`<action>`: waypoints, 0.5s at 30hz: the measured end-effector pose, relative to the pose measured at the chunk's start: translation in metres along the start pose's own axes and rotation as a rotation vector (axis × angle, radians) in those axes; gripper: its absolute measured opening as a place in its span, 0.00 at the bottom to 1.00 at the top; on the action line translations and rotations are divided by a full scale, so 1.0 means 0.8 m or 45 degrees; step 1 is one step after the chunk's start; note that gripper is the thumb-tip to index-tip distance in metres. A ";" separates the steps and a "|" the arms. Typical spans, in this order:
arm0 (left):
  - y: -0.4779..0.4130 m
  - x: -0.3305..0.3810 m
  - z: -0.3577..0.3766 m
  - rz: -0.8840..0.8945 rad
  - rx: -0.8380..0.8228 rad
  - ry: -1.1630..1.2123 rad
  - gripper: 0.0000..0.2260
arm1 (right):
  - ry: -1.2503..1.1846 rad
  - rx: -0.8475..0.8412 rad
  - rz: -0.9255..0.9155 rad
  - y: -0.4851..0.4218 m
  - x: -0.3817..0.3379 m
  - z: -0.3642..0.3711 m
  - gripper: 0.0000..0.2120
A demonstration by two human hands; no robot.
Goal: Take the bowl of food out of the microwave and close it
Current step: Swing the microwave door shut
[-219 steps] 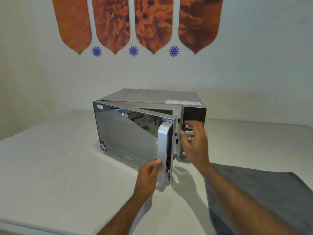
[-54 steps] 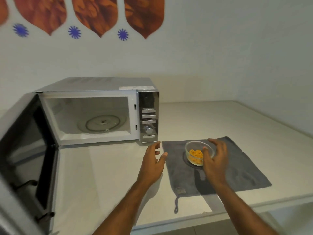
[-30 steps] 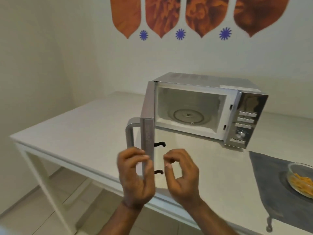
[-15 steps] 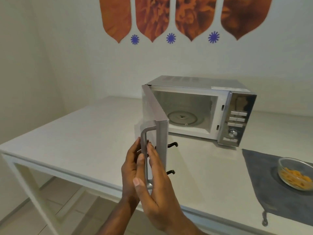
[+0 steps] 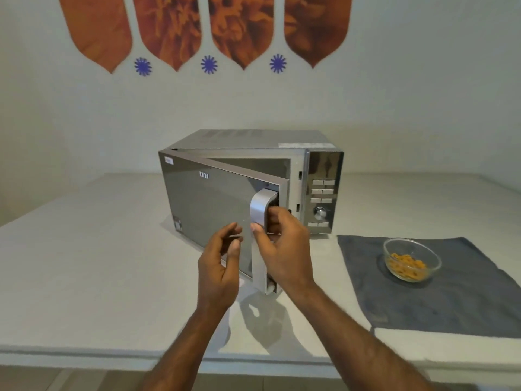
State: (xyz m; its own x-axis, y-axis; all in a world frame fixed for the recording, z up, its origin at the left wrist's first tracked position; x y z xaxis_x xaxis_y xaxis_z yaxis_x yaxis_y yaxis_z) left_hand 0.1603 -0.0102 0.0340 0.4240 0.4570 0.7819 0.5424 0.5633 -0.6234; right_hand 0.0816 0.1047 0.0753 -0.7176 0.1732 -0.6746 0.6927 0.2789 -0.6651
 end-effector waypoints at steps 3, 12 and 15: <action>-0.022 -0.028 -0.002 0.009 -0.046 -0.160 0.12 | 0.072 0.029 0.023 -0.027 0.029 -0.006 0.12; -0.130 -0.062 0.026 0.077 -0.267 -0.686 0.25 | 0.170 -0.004 0.218 -0.112 0.110 -0.019 0.19; -0.171 -0.052 0.040 0.225 -0.314 -0.944 0.30 | 0.217 -0.033 0.274 -0.132 0.129 -0.013 0.20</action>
State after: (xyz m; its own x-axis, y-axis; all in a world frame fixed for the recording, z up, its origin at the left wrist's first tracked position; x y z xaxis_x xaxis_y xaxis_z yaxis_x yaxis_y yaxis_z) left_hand 0.0450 -0.0843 0.0868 -0.0270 0.9126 0.4081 0.6934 0.3111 -0.6499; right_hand -0.0661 0.1029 0.0792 -0.5574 0.3868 -0.7347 0.8301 0.2421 -0.5023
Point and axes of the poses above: each hand's wrist, its own y-axis away from the middle knuckle, its own z-axis out of the palm, x = y × z, the point moved 5 cm from there along -y, towards the middle knuckle, and after that the axes turned 6 degrees about y, right-handed, at the moved point
